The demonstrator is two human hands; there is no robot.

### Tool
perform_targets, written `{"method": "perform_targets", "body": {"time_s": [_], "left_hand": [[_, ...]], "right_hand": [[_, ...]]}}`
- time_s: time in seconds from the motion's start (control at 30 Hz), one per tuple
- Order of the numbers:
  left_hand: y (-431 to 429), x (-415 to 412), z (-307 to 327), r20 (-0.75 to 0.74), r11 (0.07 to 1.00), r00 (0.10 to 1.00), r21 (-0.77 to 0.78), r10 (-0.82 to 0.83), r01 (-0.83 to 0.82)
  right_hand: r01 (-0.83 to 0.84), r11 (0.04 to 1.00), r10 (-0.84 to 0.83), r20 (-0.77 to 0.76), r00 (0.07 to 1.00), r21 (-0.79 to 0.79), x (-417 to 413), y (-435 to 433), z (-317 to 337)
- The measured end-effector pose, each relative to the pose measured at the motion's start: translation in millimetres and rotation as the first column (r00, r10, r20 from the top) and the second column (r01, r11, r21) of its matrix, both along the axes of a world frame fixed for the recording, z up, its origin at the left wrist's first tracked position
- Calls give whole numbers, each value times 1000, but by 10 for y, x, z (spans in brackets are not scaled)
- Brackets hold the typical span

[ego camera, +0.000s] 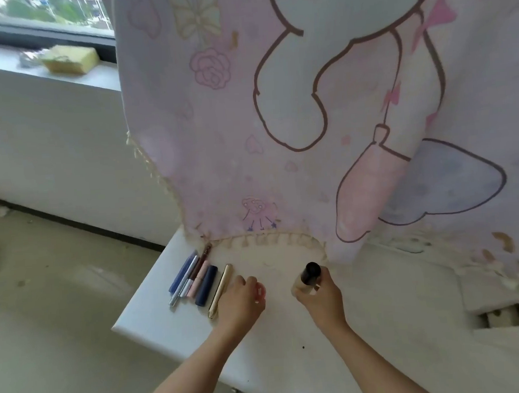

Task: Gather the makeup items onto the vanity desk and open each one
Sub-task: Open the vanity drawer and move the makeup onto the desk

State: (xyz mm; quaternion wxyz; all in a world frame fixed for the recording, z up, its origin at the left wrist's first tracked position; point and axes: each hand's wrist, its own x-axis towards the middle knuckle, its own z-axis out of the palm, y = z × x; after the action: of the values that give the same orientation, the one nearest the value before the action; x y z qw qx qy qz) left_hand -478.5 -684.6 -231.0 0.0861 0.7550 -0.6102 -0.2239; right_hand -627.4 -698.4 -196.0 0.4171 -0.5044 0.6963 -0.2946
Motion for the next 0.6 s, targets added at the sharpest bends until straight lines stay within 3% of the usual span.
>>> {"method": "perform_targets", "body": {"time_s": [0.6], "left_hand": [[-42, 63, -186, 68, 972, 986, 191, -150, 135]], "right_hand": [[82, 996, -84, 33, 996, 37, 22, -44, -425]]}}
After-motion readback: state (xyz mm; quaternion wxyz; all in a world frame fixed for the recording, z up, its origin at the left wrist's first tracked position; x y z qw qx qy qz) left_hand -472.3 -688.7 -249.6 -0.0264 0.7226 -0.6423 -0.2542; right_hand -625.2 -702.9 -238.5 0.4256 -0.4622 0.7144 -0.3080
